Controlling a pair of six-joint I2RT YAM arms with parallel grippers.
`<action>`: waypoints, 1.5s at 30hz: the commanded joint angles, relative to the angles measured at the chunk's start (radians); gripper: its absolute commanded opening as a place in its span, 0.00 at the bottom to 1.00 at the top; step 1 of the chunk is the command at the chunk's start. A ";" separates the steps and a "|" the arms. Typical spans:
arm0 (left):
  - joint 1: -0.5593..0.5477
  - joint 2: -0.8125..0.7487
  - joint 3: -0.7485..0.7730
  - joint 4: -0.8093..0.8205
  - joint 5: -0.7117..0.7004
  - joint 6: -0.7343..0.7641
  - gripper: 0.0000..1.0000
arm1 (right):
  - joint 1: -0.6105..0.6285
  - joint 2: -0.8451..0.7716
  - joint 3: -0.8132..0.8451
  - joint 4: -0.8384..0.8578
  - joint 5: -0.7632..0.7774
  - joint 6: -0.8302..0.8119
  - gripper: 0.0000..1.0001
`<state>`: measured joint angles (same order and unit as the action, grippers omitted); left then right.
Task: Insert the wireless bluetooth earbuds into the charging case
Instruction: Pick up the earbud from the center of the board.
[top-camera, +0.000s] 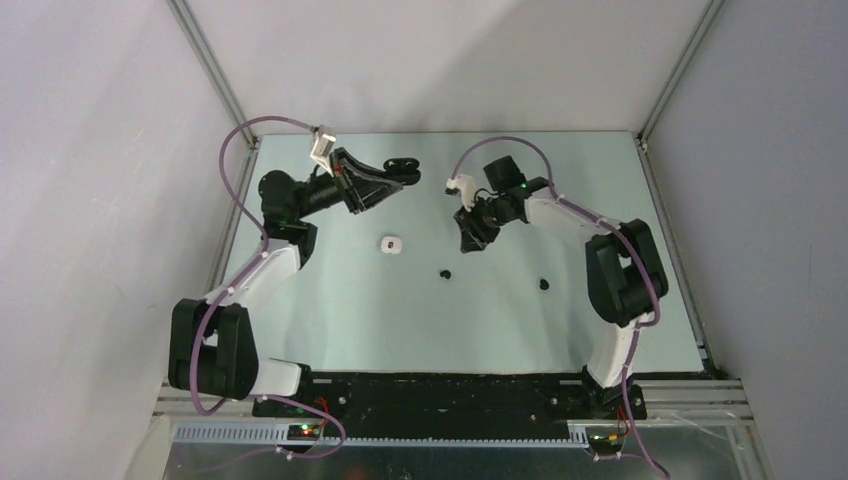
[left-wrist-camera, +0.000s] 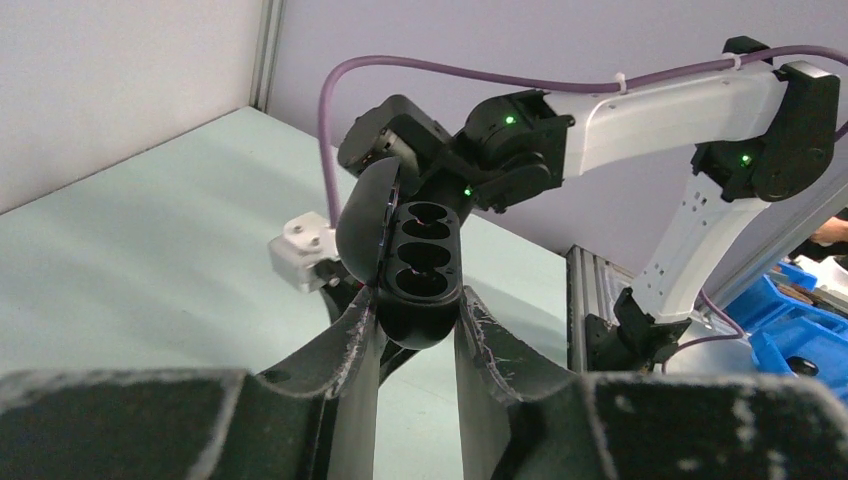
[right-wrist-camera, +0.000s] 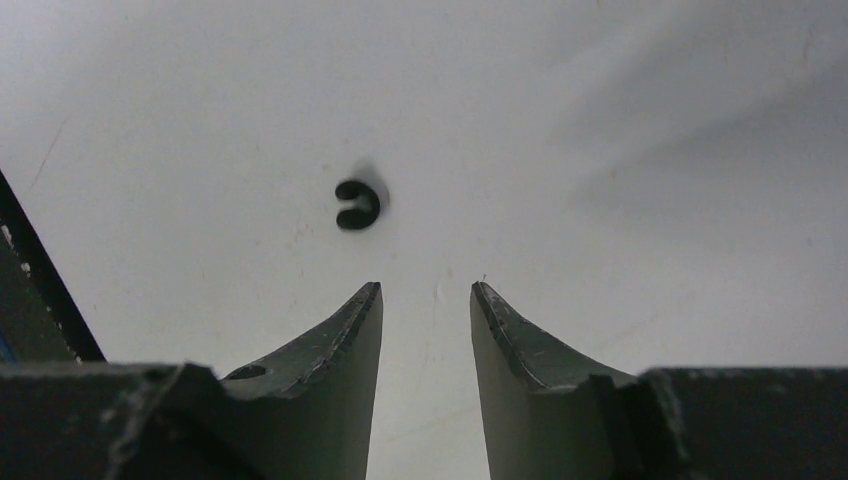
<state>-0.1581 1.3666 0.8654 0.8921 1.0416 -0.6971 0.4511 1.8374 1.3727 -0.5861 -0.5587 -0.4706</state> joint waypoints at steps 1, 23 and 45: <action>0.021 -0.047 -0.011 -0.004 -0.009 0.024 0.00 | 0.052 0.098 0.114 0.048 -0.016 0.037 0.43; 0.053 -0.131 -0.075 -0.044 -0.036 0.054 0.00 | 0.160 0.231 0.171 -0.040 0.036 -0.074 0.54; 0.061 -0.161 -0.107 -0.062 -0.048 0.072 0.00 | 0.202 0.258 0.158 -0.067 0.123 -0.090 0.48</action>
<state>-0.1089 1.2392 0.7650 0.8162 1.0119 -0.6533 0.6430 2.0895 1.5406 -0.6380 -0.4488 -0.5510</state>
